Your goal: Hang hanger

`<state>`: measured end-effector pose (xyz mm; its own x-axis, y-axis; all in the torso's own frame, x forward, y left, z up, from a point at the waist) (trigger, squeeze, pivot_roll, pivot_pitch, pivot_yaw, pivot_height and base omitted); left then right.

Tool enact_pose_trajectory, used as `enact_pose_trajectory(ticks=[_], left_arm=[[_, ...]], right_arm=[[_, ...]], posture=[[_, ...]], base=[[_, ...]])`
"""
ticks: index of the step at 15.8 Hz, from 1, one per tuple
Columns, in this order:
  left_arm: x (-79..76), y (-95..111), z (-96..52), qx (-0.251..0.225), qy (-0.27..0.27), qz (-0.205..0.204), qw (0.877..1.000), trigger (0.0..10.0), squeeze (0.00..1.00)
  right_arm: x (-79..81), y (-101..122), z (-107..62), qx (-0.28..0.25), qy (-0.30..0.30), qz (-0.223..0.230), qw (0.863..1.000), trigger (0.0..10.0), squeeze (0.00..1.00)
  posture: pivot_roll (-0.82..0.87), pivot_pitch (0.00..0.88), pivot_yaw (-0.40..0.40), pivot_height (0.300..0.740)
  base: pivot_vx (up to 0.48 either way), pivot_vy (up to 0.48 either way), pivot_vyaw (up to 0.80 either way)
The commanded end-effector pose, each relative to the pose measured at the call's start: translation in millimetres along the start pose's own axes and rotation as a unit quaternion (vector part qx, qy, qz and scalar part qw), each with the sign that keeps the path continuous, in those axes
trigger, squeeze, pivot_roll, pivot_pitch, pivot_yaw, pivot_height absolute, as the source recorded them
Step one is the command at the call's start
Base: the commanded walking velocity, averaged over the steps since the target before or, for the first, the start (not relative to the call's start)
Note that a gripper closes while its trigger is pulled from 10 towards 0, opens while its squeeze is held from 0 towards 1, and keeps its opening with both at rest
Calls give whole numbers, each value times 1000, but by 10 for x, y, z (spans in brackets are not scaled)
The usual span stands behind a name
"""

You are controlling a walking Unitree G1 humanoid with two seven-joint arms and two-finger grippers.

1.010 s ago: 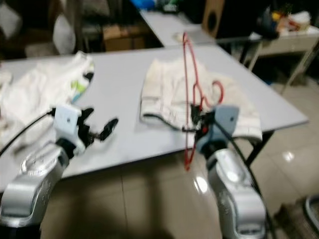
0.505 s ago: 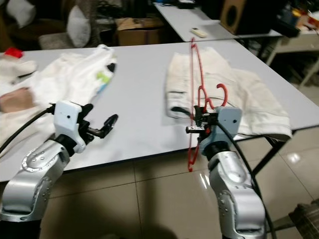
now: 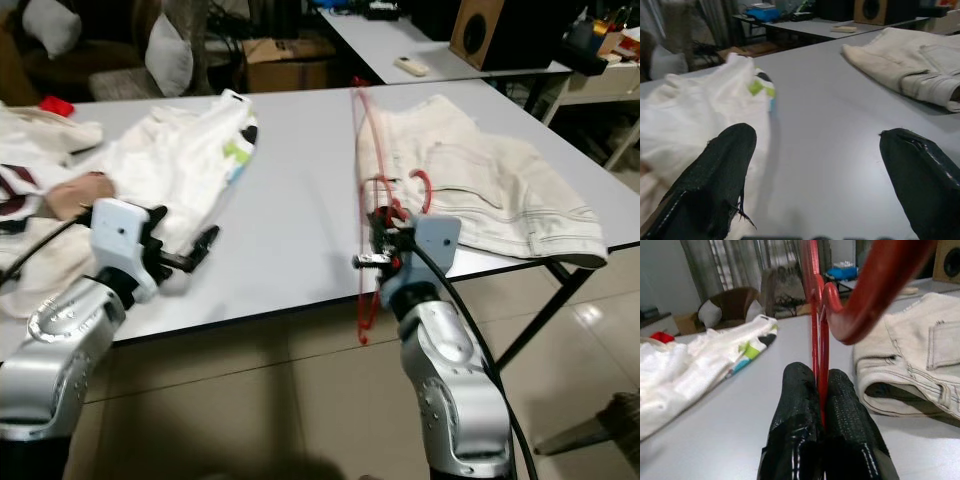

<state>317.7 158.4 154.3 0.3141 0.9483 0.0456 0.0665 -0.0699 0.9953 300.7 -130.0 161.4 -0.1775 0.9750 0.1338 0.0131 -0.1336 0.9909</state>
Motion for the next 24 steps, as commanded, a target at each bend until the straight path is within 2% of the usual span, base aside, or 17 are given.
enact_pose_trajectory(ticks=[1, 5, 6, 8, 12, 15, 16, 20, 22, 24], left_arm=[[-105, 7, 48, 0, -20, -5, 1000, 10000, 1000], [-90, -46, 97, 2, -15, -8, 1000, 10000, 1000], [-131, -15, 100, -2, -24, -12, 1000, 10000, 1000], [-114, -56, 82, 2, -16, -12, 1000, 10000, 1000], [-160, -33, 106, -7, -22, 9, 1000, 10000, 1000], [-100, -55, 112, -10, -10, -9, 1000, 10000, 1000], [-76, -55, 108, -13, -5, -24, 1000, 10000, 1000], [-13, -121, 52, -2, 5, -10, 1000, 10000, 1000], [40, -142, 53, -3, 25, -6, 1000, 10000, 1000], [83, -185, 29, 1, 41, -10, 999, 10000, 1000]], right_arm=[[-96, -19, -42, 5, -19, 3, 1000, 10000, 0], [-119, -36, -36, 8, -20, 3, 1000, 10000, 0], [-138, -43, -46, 16, -23, 6, 1000, 10000, 0], [-153, -55, -81, 20, -22, 0, 1000, 10000, 0], [-185, -36, -57, 6, -27, 6, 1000, 10000, 0], [-231, -32, -35, -2, -48, 23, 999, 10000, 0], [-239, -63, -38, 5, -50, 45, 998, 10000, 0], [-226, -133, -75, 17, -45, 40, 998, 10000, 0], [-179, -212, -94, 36, -27, -9, 999, 10000, 0], [-148, -227, -97, 38, -11, -19, 999, 10000, 0]], posture=[[-57, 0, 31, 740], [-77, 0, 32, 740], [-79, 0, 27, 740], [-80, 0, 21, 740], [-69, 0, 18, 740], [-71, 0, 24, 740], [-68, 0, 16, 740], [-74, 0, 21, 740], [-73, 0, 3, 740], [-65, 0, 0, 740]], base=[[0, 360, 0], [0, 357, 0], [0, 360, 0], [0, 358, -675], [0, -314, -791], [0, -160, -194], [0, 0, 0], [0, 0, 0], [0, 0, 0], [148, 0, 0]])
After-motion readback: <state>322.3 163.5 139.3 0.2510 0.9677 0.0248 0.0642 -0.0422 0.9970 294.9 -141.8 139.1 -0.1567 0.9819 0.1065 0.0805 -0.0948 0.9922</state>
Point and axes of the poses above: a point about 5 cm out from each wrist's last joint towards the gripper, its own z axis pointing out of the wrist towards the gripper, its own y axis along the axis of the wrist's last joint, x = y × z, the point moved 4 cm from there along z, pointing out of the wrist towards the gripper, and after that the axes turned 3 degrees about -z, right-handed, at the moved point
